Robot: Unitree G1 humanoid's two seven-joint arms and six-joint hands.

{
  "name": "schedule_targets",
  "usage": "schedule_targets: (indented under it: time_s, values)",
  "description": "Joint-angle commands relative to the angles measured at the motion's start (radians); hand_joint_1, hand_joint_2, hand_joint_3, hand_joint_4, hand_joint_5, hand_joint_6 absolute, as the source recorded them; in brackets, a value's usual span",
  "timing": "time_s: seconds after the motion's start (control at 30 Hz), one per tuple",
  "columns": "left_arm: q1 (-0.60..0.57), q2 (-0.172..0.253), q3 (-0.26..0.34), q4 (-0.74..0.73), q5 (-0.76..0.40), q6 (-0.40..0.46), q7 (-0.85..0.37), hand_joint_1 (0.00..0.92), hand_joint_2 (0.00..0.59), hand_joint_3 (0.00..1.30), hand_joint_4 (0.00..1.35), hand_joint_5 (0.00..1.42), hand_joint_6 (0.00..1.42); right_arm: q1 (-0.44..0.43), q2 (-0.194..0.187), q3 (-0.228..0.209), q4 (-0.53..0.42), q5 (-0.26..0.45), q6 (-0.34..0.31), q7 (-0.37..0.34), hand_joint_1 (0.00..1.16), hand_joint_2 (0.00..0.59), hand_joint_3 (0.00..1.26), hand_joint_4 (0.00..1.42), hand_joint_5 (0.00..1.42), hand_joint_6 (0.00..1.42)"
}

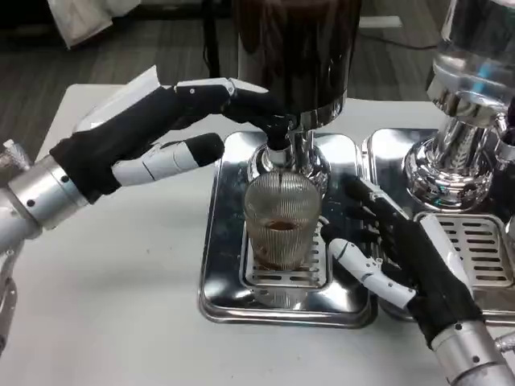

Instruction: Grasp the cup under the faucet to collect the drink, then remove the cup.

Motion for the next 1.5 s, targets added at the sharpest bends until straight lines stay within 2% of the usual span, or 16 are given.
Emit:
schedule_targets:
  time_s: [0.03, 0.33, 0.57, 0.73, 0.87, 1.03, 1.23, 1.5]
  values:
    - [0.001, 0.004, 0.004, 0.012, 0.024, -0.015, -0.012, 0.0, 0.066, 0.36, 0.33, 0.32, 0.29, -0.007, 0.0, -0.006, 0.012, 0.01, -0.03, -0.004, 0.51, 0.269, 0.14, 0.11, 0.16, 0.27]
    - [0.001, 0.007, 0.002, 0.01, 0.023, -0.015, -0.019, 0.0, 0.067, 0.36, 0.33, 0.32, 0.29, -0.065, 0.025, 0.012, 0.058, -0.016, -0.045, -0.026, 0.51, 0.269, 0.13, 0.1, 0.16, 0.27]
    - [0.007, 0.01, 0.001, 0.001, 0.023, -0.011, -0.02, 0.0, 0.069, 0.36, 0.33, 0.32, 0.29, -0.106, 0.014, 0.043, 0.081, -0.045, -0.048, -0.019, 0.54, 0.223, 0.0, 0.02, 0.11, 0.22]
    - [0.011, 0.013, 0.001, -0.005, 0.023, -0.006, -0.021, 0.0, 0.071, 0.36, 0.33, 0.32, 0.29, -0.119, 0.002, 0.044, 0.097, -0.019, -0.064, 0.018, 0.53, 0.203, 0.0, 0.0, 0.03, 0.17]
    - [0.015, 0.014, 0.001, -0.009, 0.023, -0.005, -0.02, 0.0, 0.077, 0.37, 0.33, 0.32, 0.29, -0.137, -0.012, 0.056, 0.103, -0.032, -0.053, 0.042, 0.53, 0.194, 0.0, 0.0, 0.0, 0.16]
    - [0.018, 0.016, 0.002, -0.014, 0.021, -0.003, -0.02, 0.0, 0.079, 0.37, 0.35, 0.33, 0.29, -0.156, -0.015, 0.072, 0.125, -0.04, -0.057, 0.044, 0.52, 0.181, 0.0, 0.0, 0.0, 0.1]
    - [0.02, 0.016, 0.002, -0.02, 0.02, 0.001, -0.021, 0.0, 0.085, 0.37, 0.35, 0.33, 0.29, -0.166, 0.001, 0.086, 0.143, -0.059, -0.053, 0.018, 0.54, 0.177, 0.0, 0.0, 0.0, 0.1]
    - [0.024, 0.019, 0.002, -0.028, 0.016, 0.005, -0.024, 0.0, 0.09, 0.37, 0.35, 0.33, 0.29, -0.174, 0.001, 0.094, 0.142, -0.108, -0.038, -0.005, 0.55, 0.177, 0.0, 0.0, 0.0, 0.1]
